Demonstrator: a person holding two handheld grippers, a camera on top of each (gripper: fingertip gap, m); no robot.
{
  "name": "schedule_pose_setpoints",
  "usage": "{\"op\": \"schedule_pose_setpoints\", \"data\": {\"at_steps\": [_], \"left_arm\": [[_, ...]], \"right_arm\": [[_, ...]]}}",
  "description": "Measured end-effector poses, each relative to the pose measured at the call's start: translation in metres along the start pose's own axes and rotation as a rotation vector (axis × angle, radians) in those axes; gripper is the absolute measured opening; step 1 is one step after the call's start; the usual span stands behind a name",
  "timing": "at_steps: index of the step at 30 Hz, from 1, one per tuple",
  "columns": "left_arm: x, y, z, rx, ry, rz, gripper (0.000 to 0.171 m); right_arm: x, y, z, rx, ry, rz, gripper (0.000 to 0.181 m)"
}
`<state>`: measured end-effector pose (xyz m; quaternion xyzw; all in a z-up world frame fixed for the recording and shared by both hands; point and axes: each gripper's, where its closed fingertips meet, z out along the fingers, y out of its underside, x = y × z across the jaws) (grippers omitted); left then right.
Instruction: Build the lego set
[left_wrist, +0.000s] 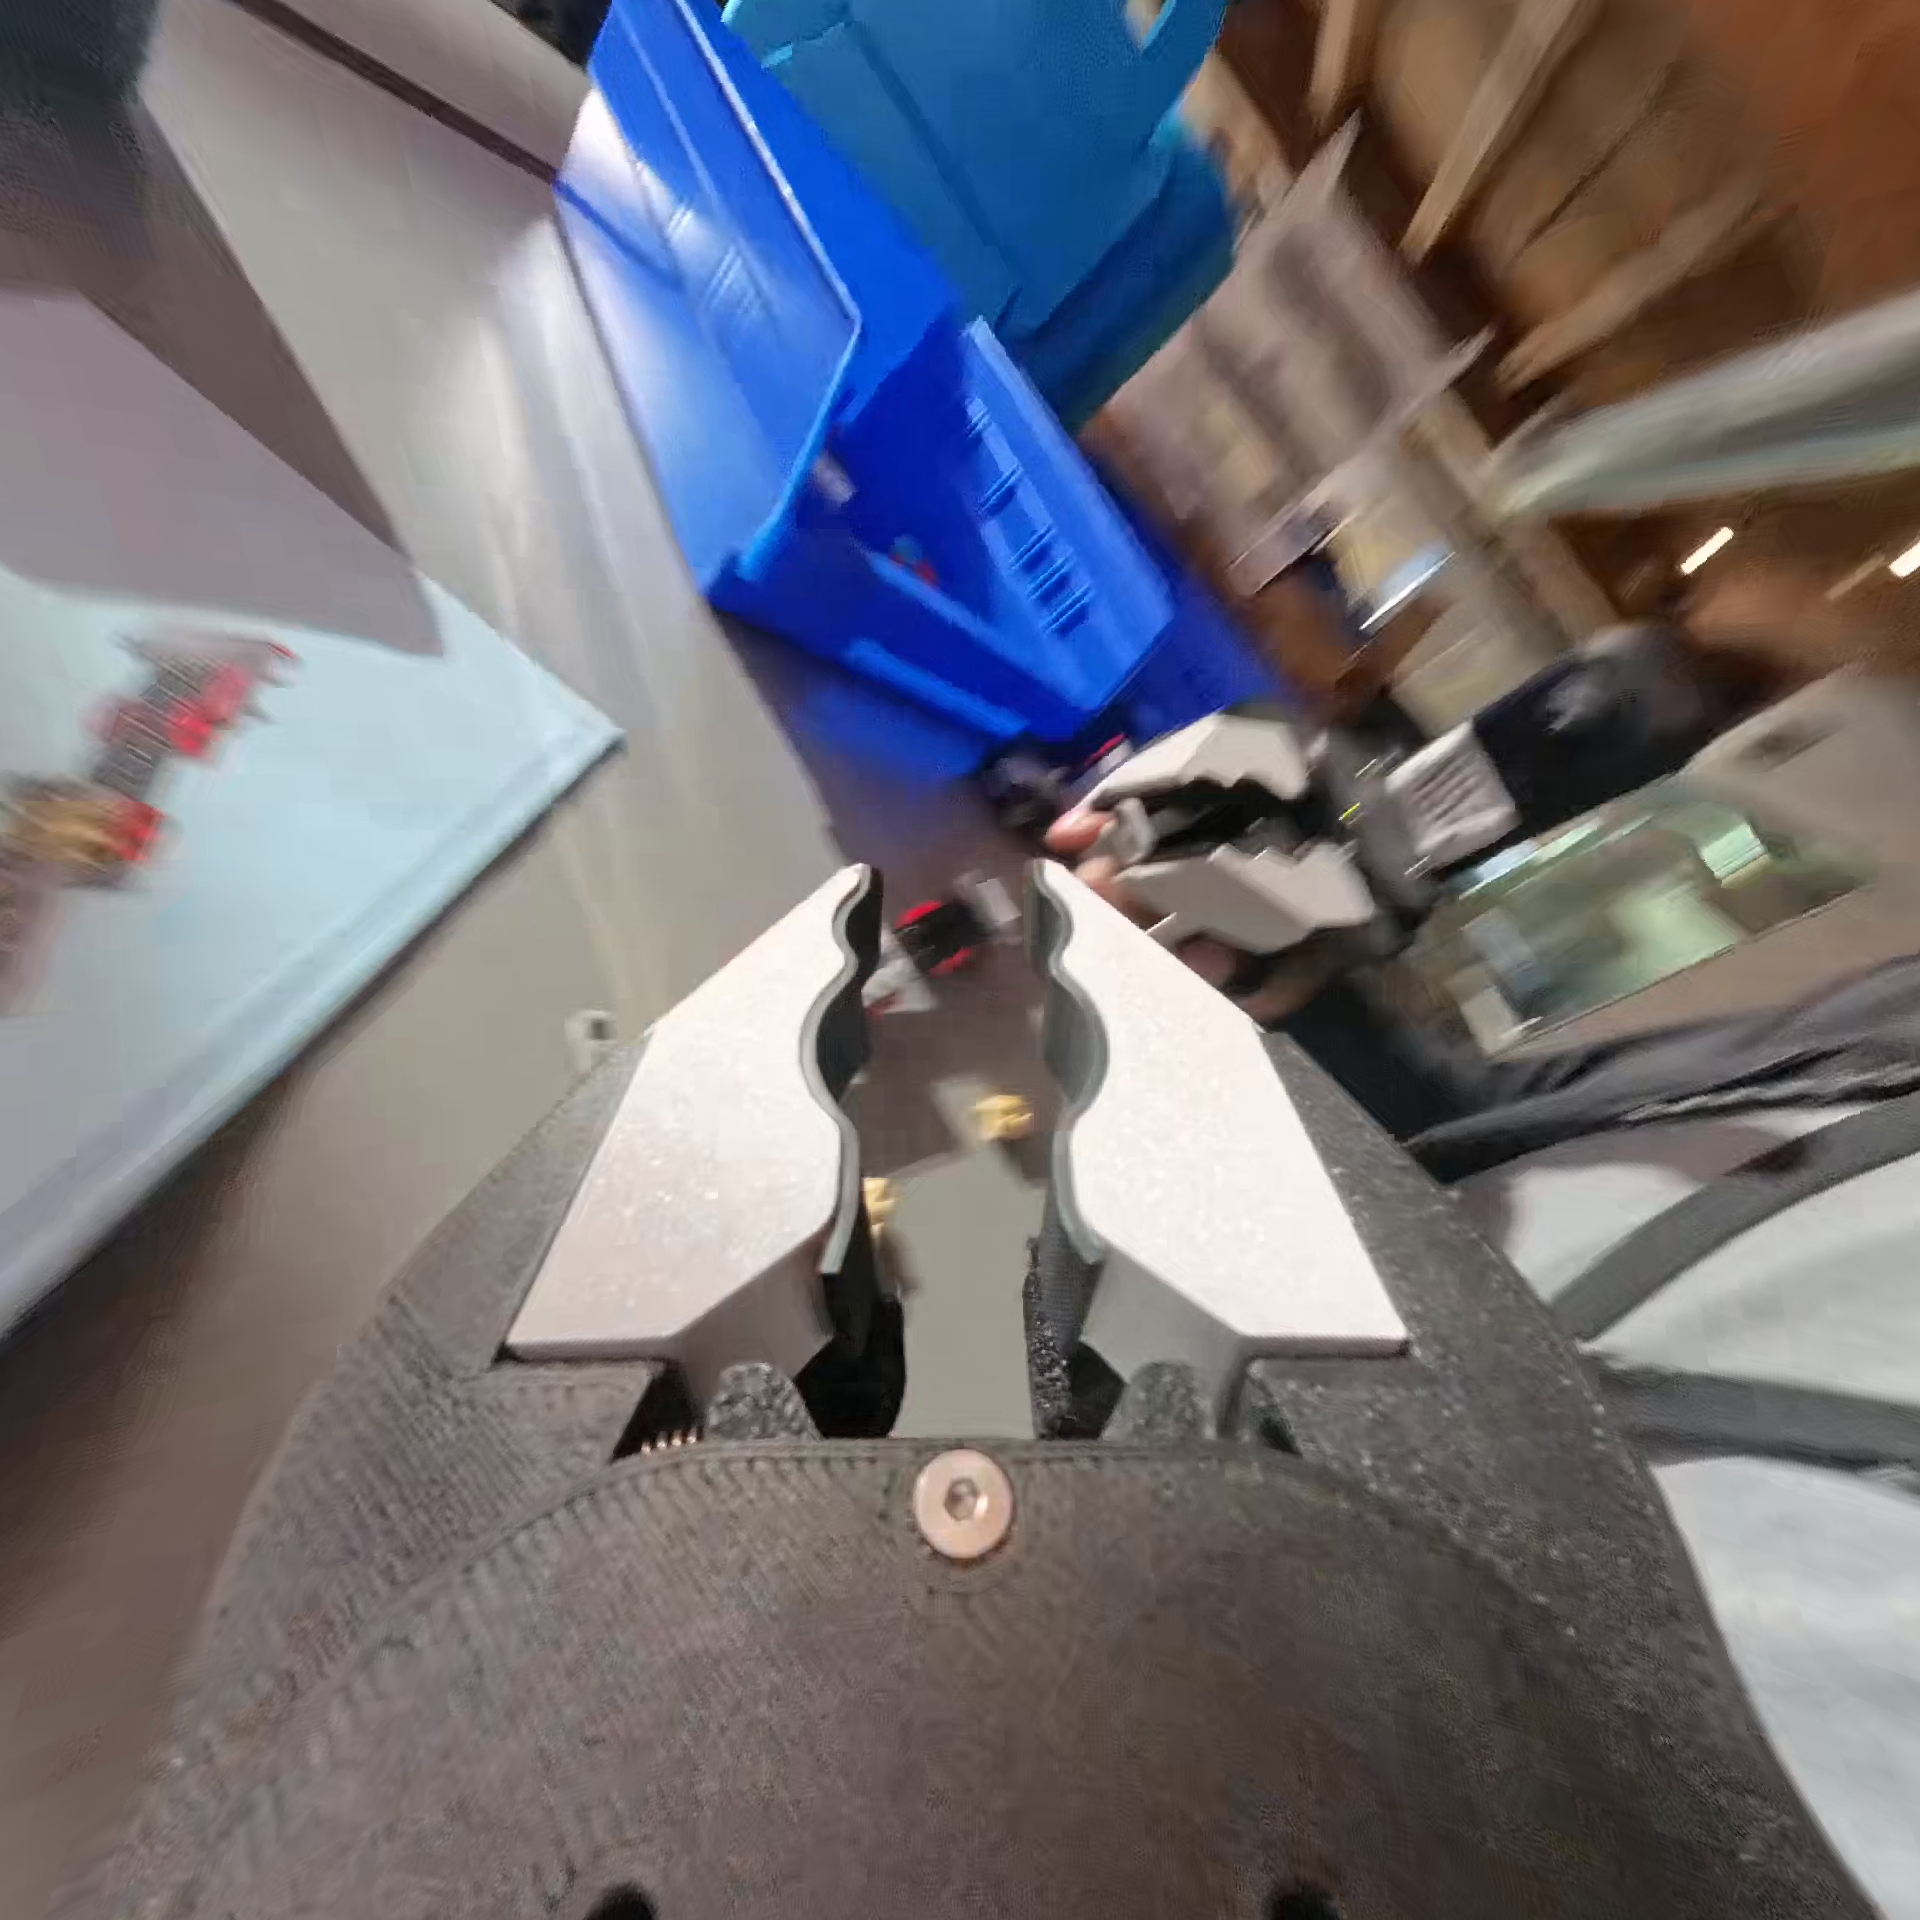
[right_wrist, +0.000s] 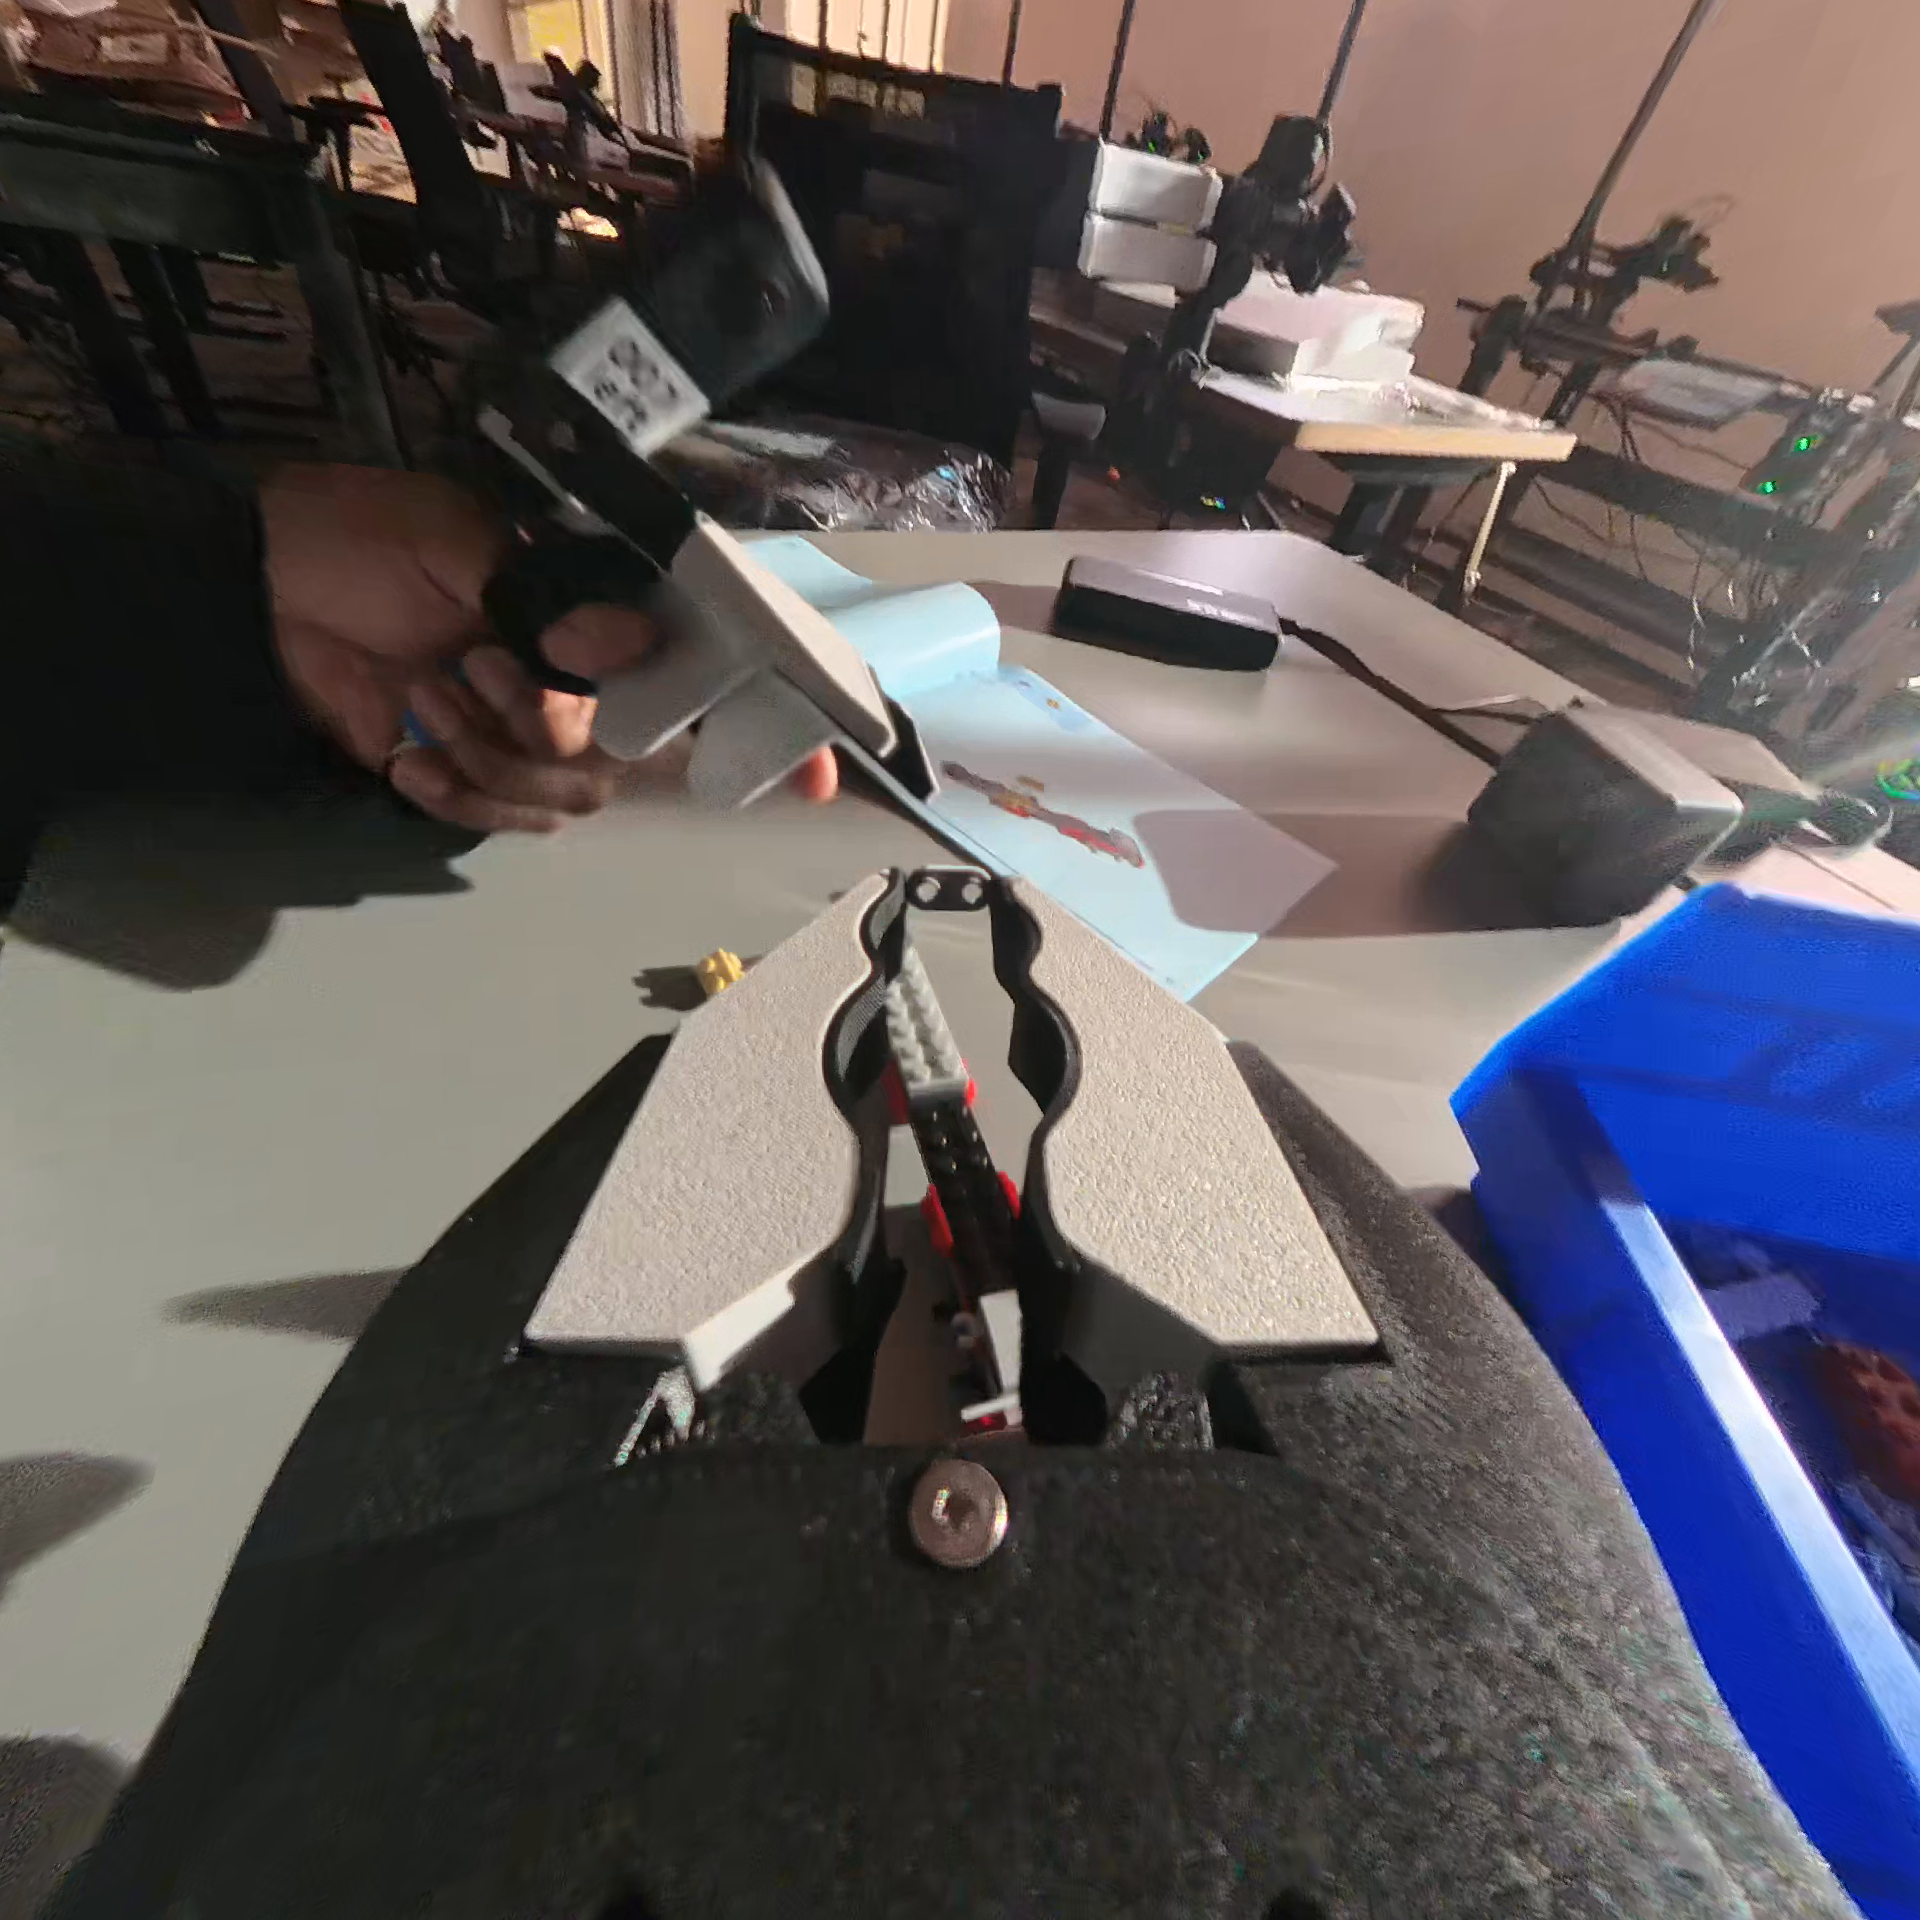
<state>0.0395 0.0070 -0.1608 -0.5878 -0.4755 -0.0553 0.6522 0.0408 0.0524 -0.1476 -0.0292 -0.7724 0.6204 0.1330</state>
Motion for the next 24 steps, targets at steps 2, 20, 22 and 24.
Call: {"op": "schedule_pose_setpoints", "data": {"at_steps": [2,20,22,24], "left_arm": [[-0.020,0.004,-0.004,-0.149,-0.118,0.242,0.031],[-0.038,0.062,0.041,-0.703,0.004,0.886,0.031],[-0.036,0.063,0.043,-0.694,0.006,0.886,0.026],[-0.034,0.063,0.044,-0.685,0.016,0.883,0.024]], "right_arm": [[0.003,0.010,-0.002,-0.055,-0.002,0.034,0.018],[-0.001,0.046,0.003,-0.303,-0.086,0.073,0.019],[-0.002,0.047,0.005,-0.321,-0.100,0.069,0.019],[-0.003,0.048,0.006,-0.344,-0.113,0.065,0.019]]}}
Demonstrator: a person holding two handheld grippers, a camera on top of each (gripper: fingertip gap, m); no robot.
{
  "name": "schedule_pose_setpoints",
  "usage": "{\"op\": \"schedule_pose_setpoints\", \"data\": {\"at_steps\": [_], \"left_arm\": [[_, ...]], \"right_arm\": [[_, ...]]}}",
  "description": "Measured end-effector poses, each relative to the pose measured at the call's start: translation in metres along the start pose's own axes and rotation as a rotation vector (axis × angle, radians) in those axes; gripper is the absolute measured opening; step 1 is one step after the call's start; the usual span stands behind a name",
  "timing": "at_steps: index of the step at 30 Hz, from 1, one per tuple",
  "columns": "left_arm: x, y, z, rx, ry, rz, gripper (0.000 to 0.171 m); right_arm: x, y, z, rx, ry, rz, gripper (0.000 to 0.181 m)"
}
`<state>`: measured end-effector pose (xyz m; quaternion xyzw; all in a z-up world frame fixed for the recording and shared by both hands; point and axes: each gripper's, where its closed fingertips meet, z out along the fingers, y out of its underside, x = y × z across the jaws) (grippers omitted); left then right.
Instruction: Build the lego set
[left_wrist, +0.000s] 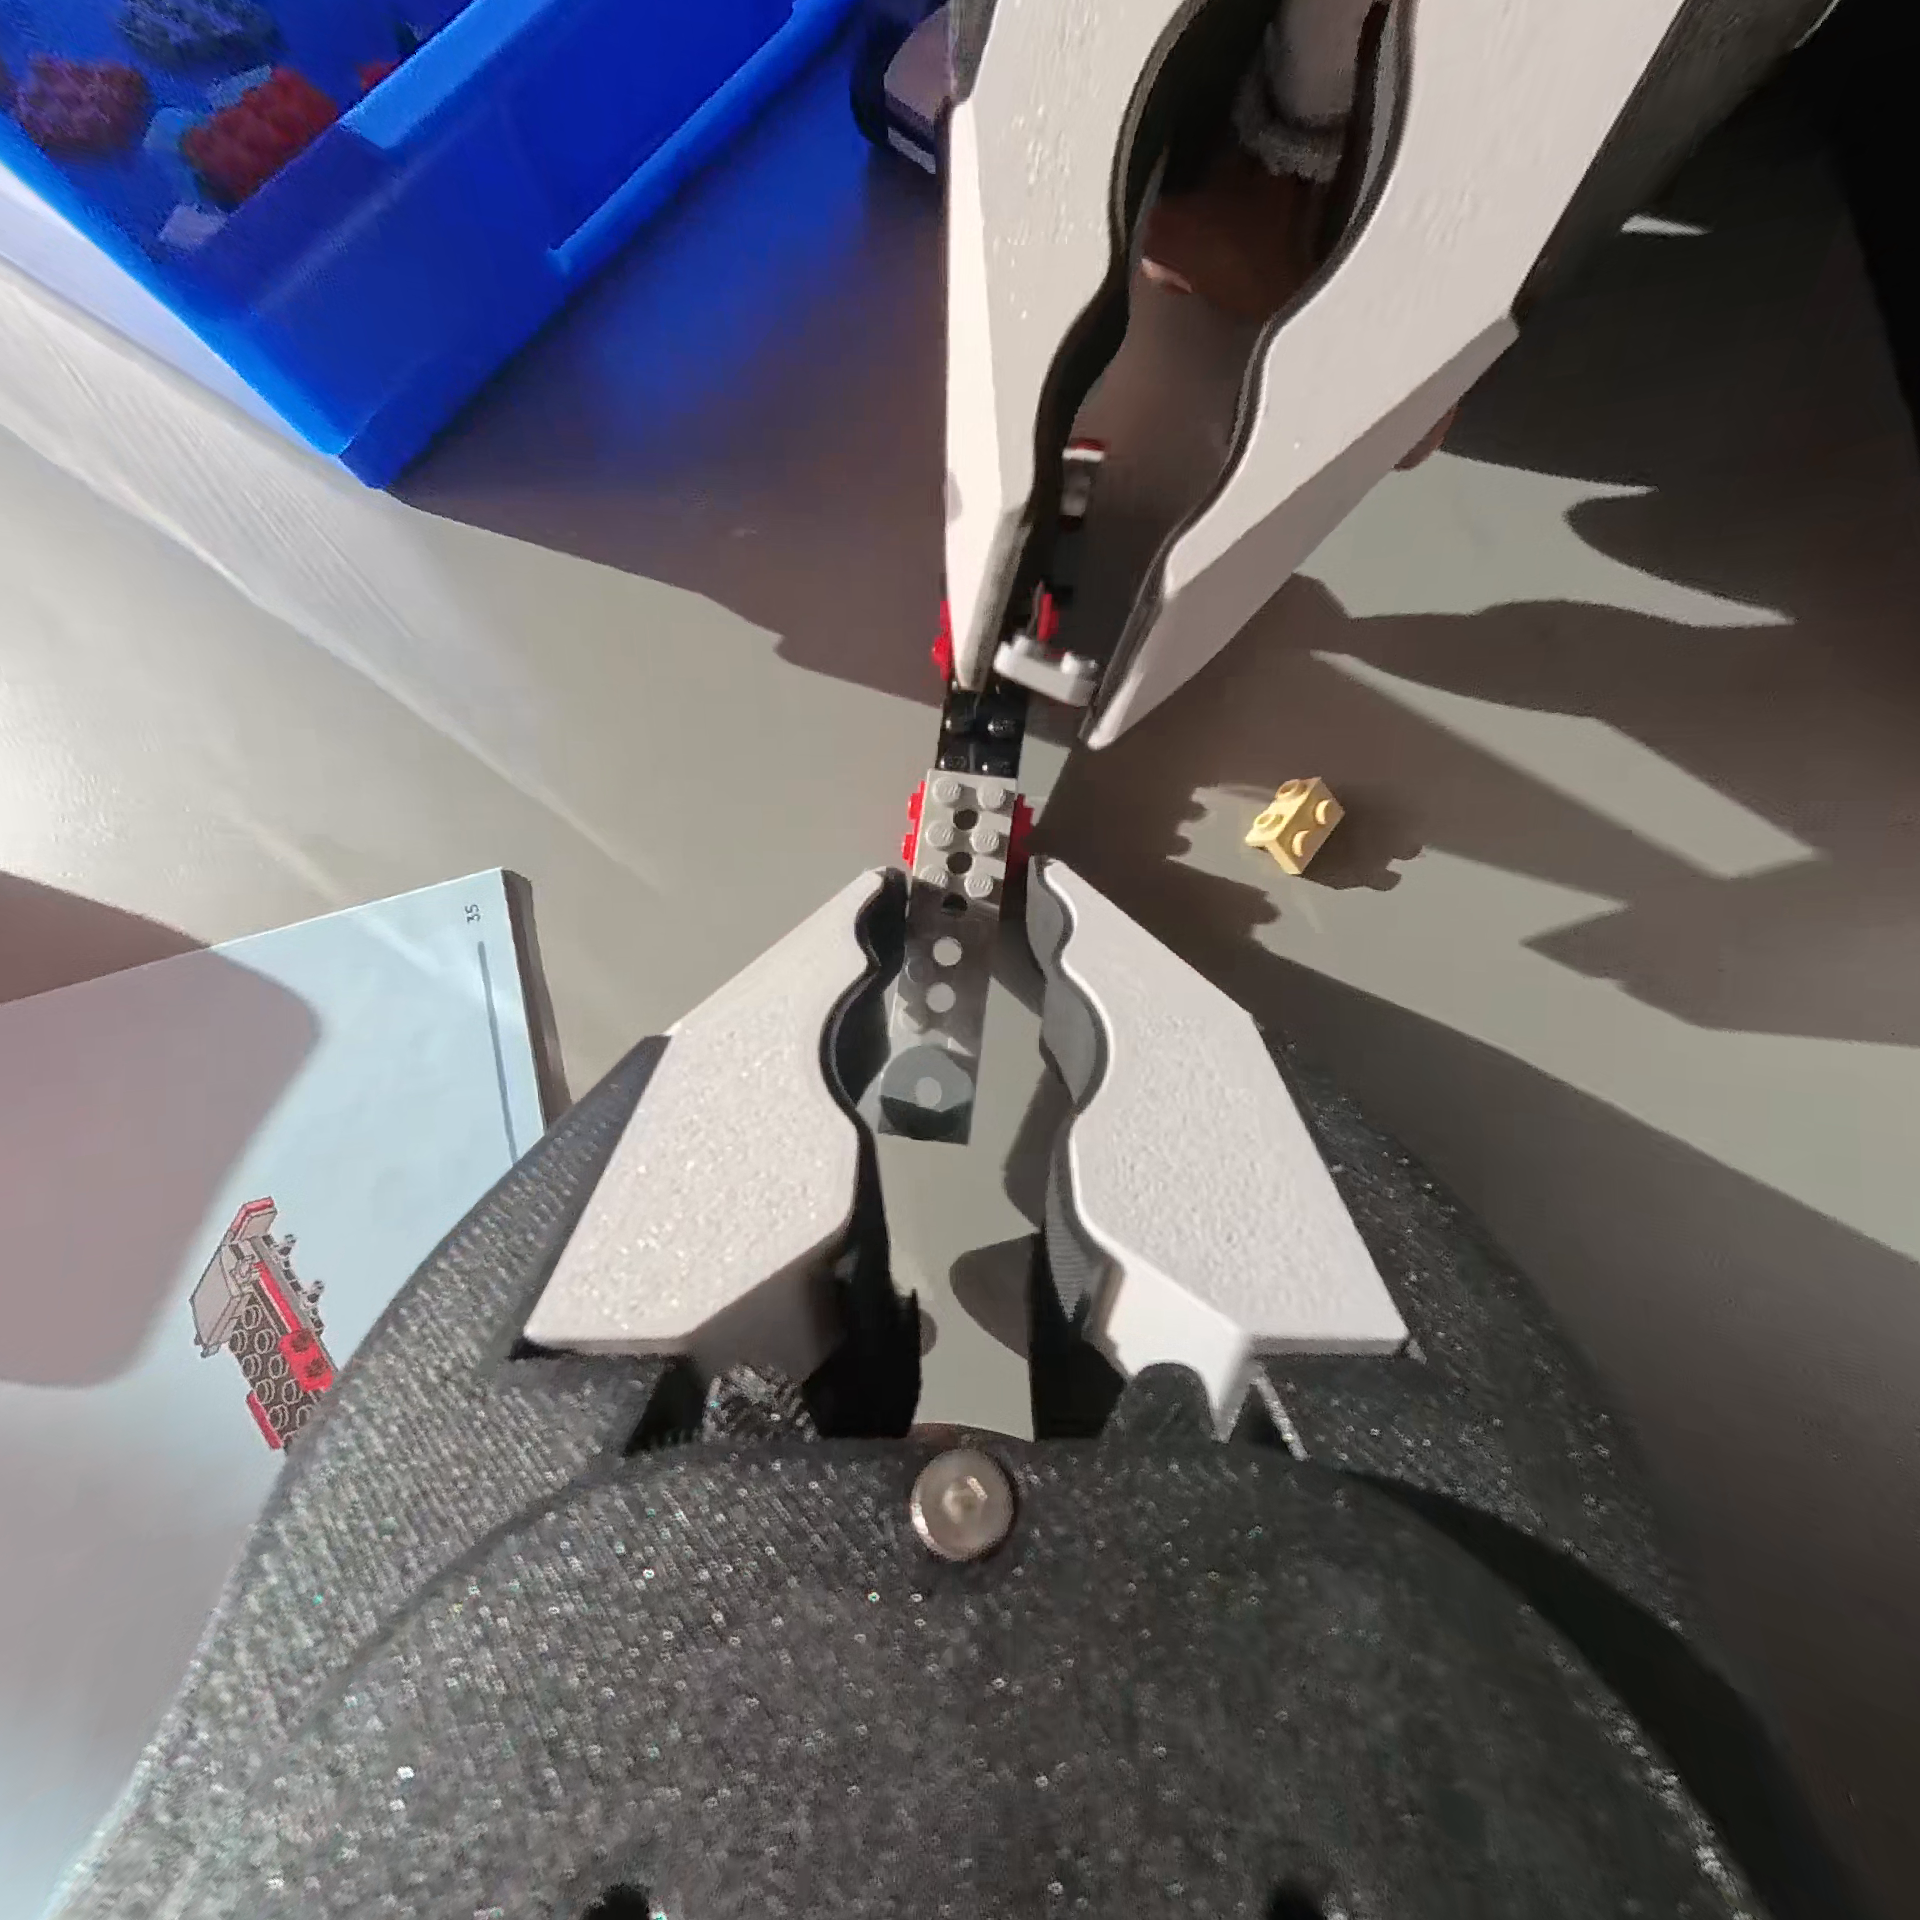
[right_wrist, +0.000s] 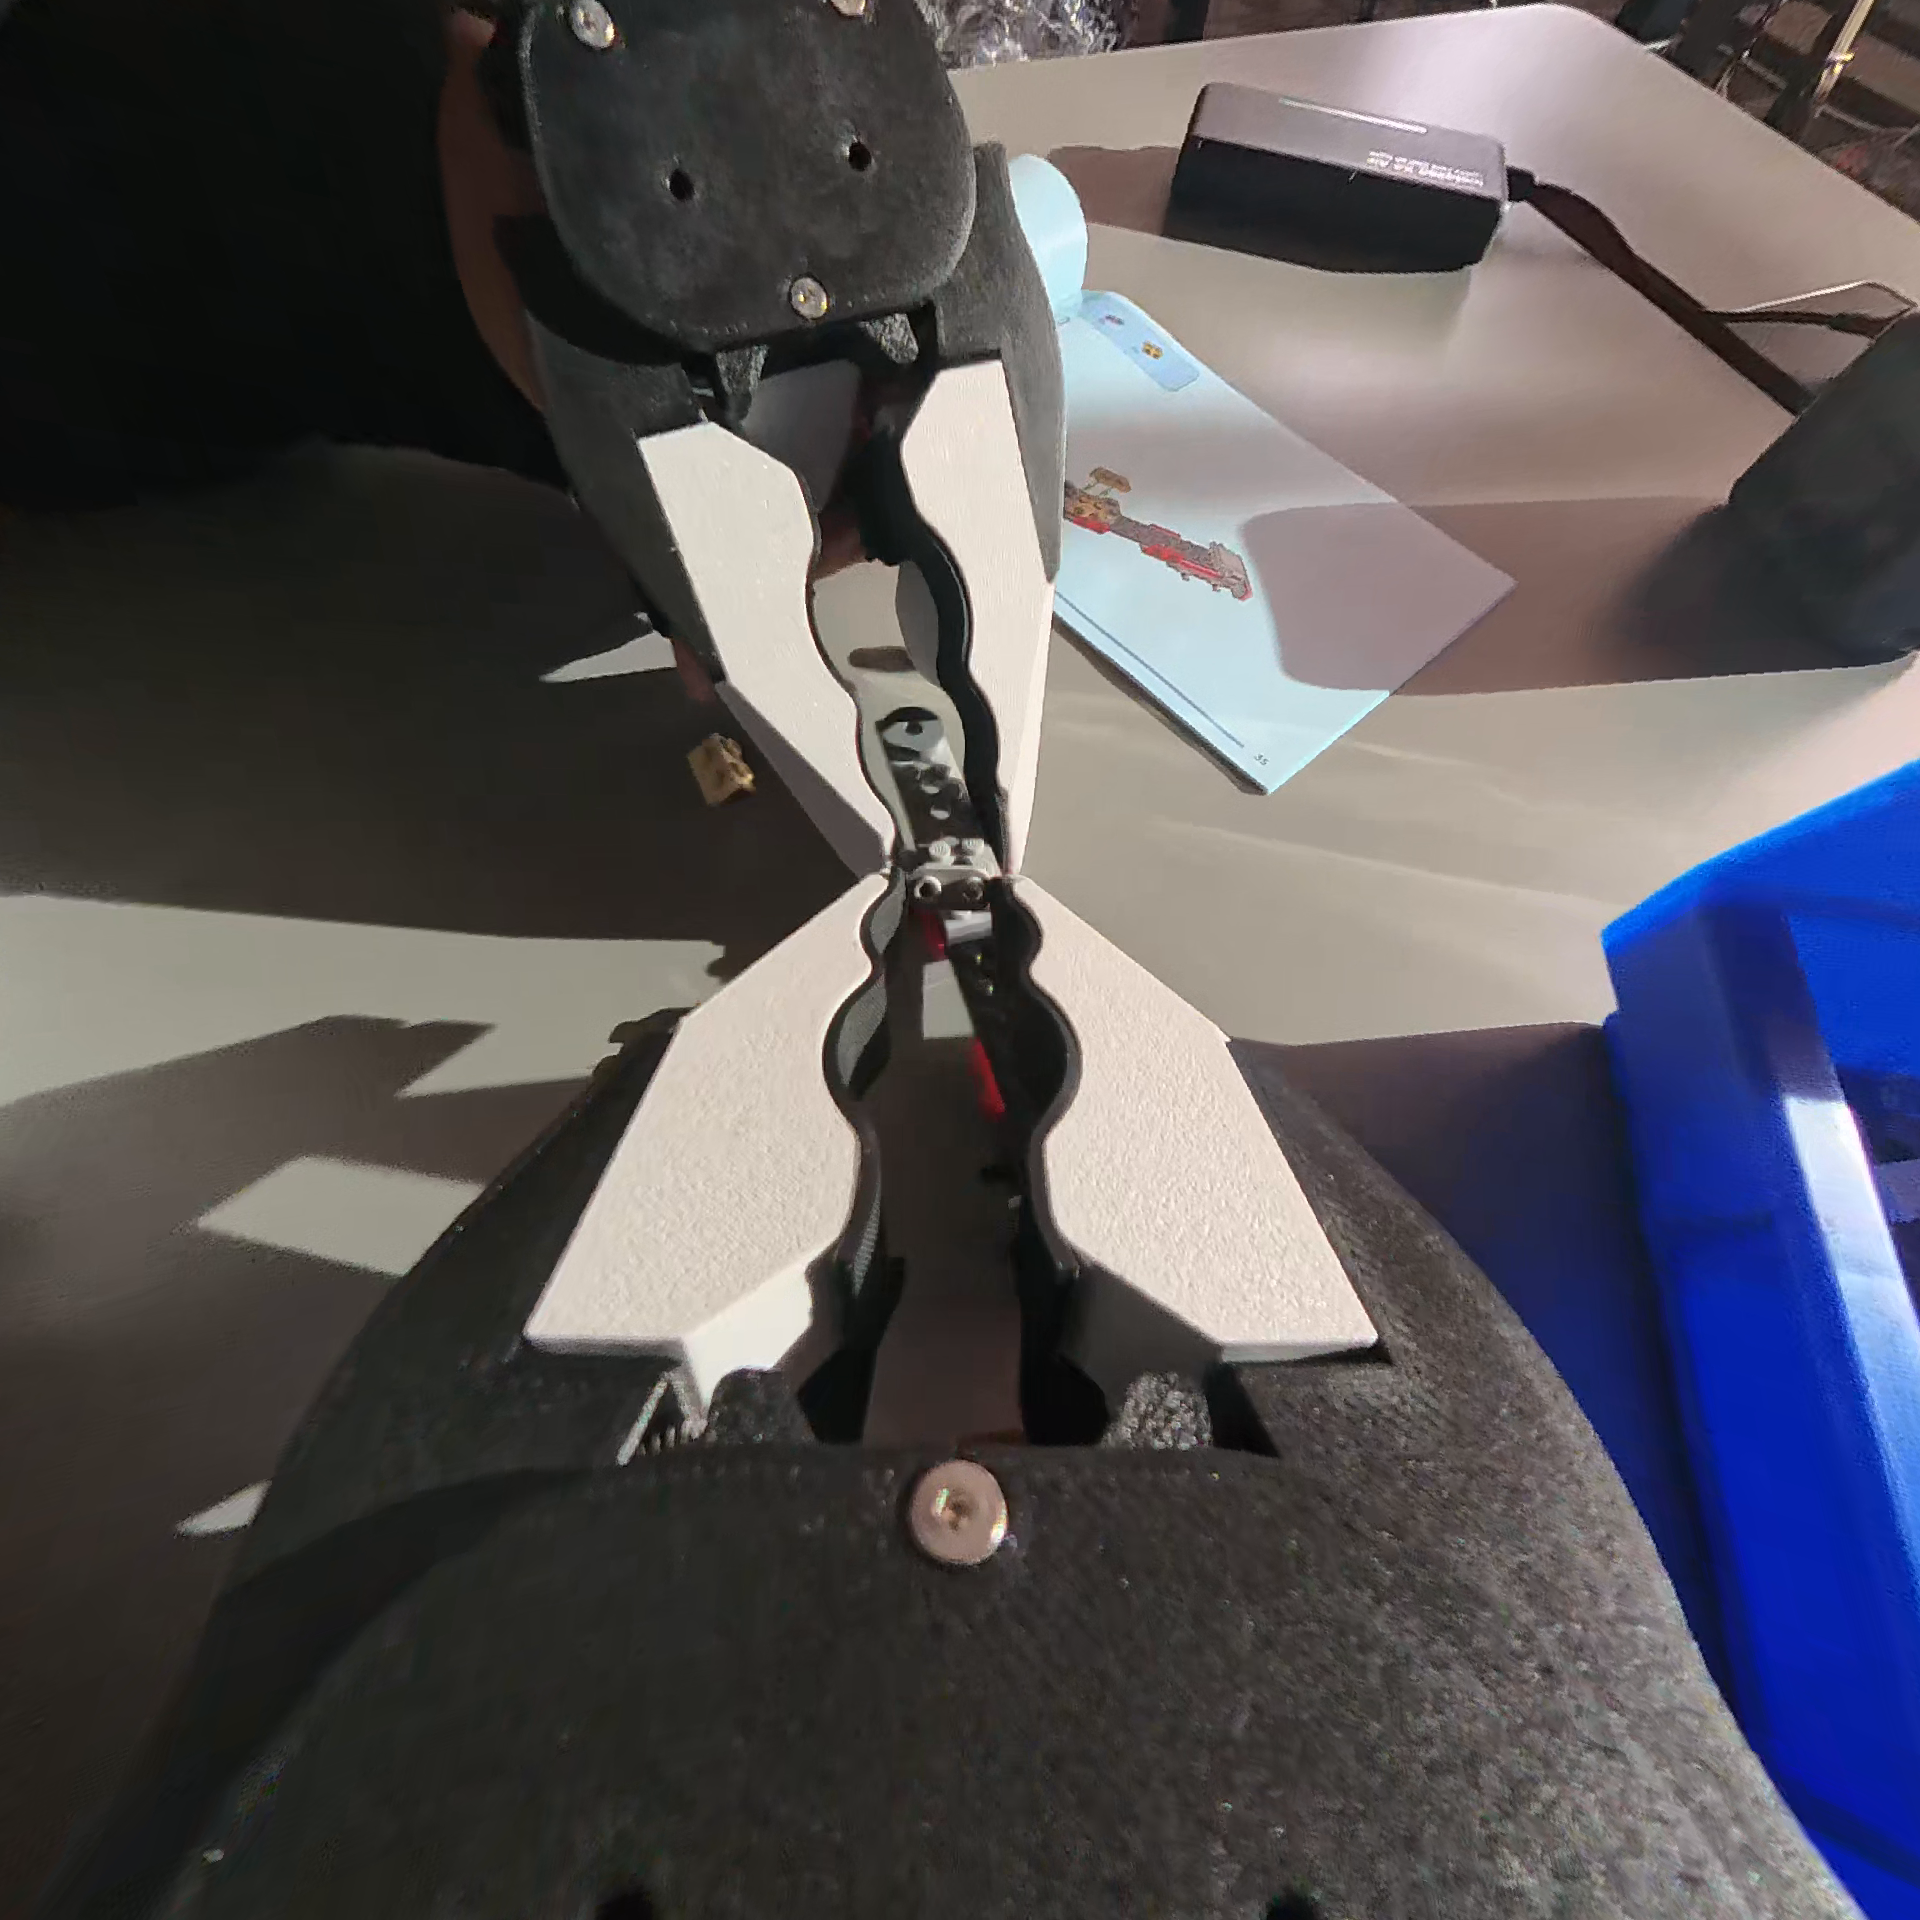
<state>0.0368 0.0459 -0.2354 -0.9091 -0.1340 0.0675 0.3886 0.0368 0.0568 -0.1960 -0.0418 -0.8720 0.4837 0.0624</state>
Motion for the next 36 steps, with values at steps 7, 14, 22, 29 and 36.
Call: {"op": "schedule_pose_setpoints", "data": {"at_steps": [7,14,22,29,36], "left_arm": [[0.004,-0.006,-0.003,0.027,0.004,0.022,0.022],[0.008,-0.005,-0.005,0.038,0.012,0.081,0.022],[0.010,-0.005,-0.006,0.046,0.015,0.123,0.022],[0.010,-0.003,-0.006,0.042,0.015,0.136,0.022],[0.010,-0.003,-0.007,0.044,0.017,0.143,0.022]], "right_arm": [[0.000,0.003,0.002,-0.051,-0.008,-0.020,0.019],[0.004,0.005,0.002,-0.094,-0.024,-0.068,0.019],[-0.002,0.013,0.008,-0.180,-0.124,-0.110,0.019],[-0.004,0.013,0.014,-0.200,-0.148,-0.124,0.019],[-0.004,0.012,0.016,-0.211,-0.157,-0.129,0.019]]}}
